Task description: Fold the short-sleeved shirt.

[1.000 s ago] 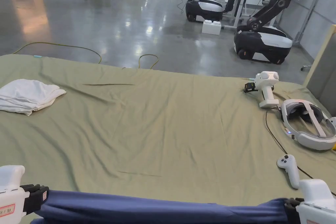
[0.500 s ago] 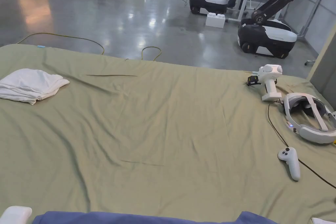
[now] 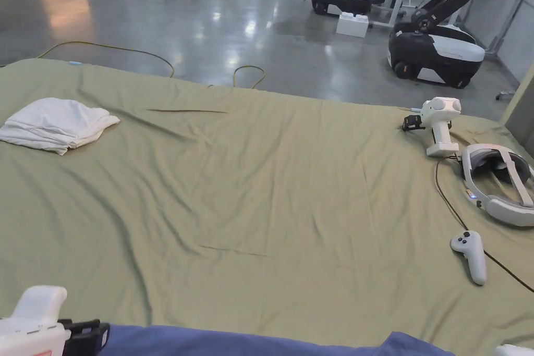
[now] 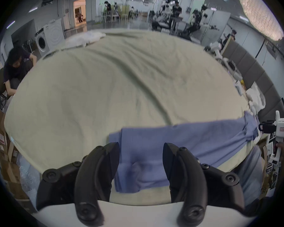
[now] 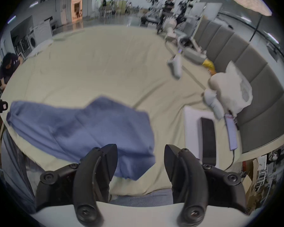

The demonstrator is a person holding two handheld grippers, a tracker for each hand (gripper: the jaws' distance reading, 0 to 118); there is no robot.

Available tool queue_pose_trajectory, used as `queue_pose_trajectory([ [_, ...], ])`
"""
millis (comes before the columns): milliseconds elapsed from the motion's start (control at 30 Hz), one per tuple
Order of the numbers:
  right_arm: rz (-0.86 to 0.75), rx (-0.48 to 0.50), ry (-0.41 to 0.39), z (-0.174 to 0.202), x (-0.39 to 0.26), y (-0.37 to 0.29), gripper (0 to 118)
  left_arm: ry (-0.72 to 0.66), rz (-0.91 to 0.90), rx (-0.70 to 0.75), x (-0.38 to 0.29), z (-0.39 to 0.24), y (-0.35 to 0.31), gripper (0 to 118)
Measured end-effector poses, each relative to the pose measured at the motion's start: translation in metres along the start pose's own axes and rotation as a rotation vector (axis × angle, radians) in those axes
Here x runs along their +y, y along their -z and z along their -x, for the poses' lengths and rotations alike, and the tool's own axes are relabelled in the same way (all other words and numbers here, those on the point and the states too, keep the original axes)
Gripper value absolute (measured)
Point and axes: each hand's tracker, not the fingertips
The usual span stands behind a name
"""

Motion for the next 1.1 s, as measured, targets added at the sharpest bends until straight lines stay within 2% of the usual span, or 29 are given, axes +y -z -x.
queue_pose_trajectory([
  [133,-0.245,0.015,0.048,0.015,0.026,-0.029,64,0.019,-0.154,0.006,0.021,-0.019,-0.013,61],
  [333,-0.566,0.075,0.157,0.059,0.057,-0.042,62,0.003,-0.376,-0.002,0.042,-0.052,-0.025,60],
  [400,-0.654,0.072,0.158,0.076,0.067,-0.042,54,0.022,-0.436,0.018,0.048,-0.063,-0.027,57],
  [467,-0.711,0.060,0.150,0.092,0.076,-0.044,31,0.047,-0.483,0.042,0.053,-0.071,-0.029,44],
  [500,-0.746,0.058,0.156,0.099,0.080,-0.044,24,0.061,-0.512,0.053,0.055,-0.077,-0.031,37],
  [567,-0.786,0.080,0.159,0.109,0.086,-0.045,17,0.082,-0.553,0.063,0.059,-0.087,-0.037,26],
  [600,-0.800,0.073,0.159,0.115,0.088,-0.046,10,0.097,-0.575,0.067,0.060,-0.091,-0.040,19],
  [633,-0.813,0.052,0.155,0.120,0.090,-0.047,2,0.111,-0.599,0.079,0.060,-0.095,-0.043,7],
  [667,-0.821,0.040,0.151,0.123,0.092,-0.048,0,0.123,-0.631,0.118,0.060,-0.099,-0.047,4],
  [967,-0.856,0.068,0.171,0.130,0.099,-0.053,0,0.097,-0.731,0.119,0.060,-0.085,-0.073,2],
  [1033,-0.853,0.069,0.161,0.129,0.100,-0.054,0,0.068,-0.668,0.117,0.058,-0.069,-0.073,2],
  [1100,-0.844,0.073,0.144,0.128,0.101,-0.055,0,0.034,-0.531,0.070,0.057,-0.047,-0.068,2],
])
